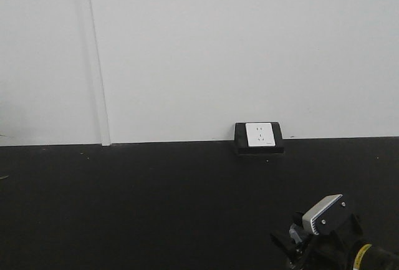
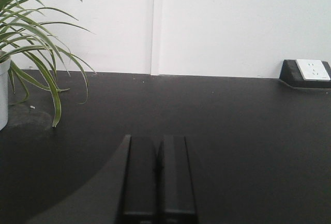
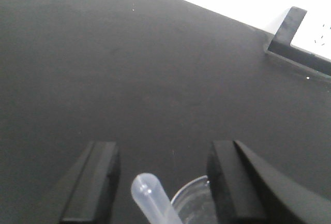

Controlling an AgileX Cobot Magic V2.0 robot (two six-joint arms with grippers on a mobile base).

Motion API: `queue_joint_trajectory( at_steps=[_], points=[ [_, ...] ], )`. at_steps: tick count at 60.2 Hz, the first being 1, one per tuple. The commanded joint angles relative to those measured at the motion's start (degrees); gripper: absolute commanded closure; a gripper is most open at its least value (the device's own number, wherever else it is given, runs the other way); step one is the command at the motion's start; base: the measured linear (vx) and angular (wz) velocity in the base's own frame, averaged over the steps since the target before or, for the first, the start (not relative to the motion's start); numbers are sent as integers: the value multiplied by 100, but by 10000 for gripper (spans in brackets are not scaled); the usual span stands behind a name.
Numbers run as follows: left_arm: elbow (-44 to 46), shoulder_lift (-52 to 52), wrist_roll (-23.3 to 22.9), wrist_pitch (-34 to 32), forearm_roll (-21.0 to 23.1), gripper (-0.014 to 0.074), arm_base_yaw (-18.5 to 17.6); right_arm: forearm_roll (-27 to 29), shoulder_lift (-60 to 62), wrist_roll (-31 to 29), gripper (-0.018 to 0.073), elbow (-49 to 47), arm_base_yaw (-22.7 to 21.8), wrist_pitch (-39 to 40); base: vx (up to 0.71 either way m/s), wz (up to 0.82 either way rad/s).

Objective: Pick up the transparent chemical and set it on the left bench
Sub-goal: 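Close the right gripper on the pipette bulb and lift it out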

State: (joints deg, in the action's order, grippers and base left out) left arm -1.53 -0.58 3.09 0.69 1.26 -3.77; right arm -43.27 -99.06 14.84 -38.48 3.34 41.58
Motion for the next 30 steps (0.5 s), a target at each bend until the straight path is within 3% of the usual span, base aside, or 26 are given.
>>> queue_joint_trajectory(
  at_steps=[1,30],
  points=[
    [-93,-110,-45,-449,4,600,-10,156,211,-43,197,-153,-4,320,0,0],
    [-93,-110,-45,-449,4,600,-10,156,397,-43,566,-153,-10,276,0,0]
  ],
)
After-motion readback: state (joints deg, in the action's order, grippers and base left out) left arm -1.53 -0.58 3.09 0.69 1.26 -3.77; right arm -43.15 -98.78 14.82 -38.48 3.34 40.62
